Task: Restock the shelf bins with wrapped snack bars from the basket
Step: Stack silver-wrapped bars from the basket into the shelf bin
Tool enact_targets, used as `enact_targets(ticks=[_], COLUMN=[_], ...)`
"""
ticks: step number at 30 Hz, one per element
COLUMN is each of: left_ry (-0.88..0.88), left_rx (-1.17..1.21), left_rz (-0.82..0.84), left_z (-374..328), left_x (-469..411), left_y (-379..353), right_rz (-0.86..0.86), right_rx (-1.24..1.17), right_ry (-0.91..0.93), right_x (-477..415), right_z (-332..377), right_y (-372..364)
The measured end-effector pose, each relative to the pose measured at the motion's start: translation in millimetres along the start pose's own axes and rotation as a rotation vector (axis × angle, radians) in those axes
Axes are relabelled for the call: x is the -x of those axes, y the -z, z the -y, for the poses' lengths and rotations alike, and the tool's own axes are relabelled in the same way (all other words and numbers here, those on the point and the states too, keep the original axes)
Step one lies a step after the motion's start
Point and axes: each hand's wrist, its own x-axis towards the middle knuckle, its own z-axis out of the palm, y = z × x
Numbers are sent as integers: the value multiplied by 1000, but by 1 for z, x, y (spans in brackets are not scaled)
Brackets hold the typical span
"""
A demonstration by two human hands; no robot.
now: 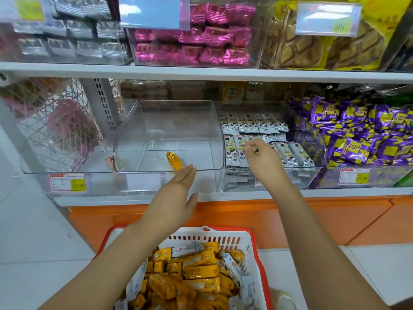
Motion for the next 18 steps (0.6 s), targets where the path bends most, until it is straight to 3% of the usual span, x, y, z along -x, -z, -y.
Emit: enact_targets(ticks=[4, 6, 9, 14, 18], left_ry=[-14, -1, 55, 271, 378], left_rx=[99, 143, 68, -129, -325], left_rz=[-114, -165, -85, 221, 432], left_z=[5, 13, 34, 86, 141], left_x=[13, 24, 44, 88, 136], left_y=[2, 3, 4, -2, -17], right_rz=[-290, -321, -156, 260, 484], right_rx=[-126, -199, -264, -144, -70], right_ry=[120, 201, 219, 154, 102], right_x=[30, 57, 96, 144, 174], right_z=[12, 19, 17, 3, 7], right_y=[-1, -9, -38, -117, -167])
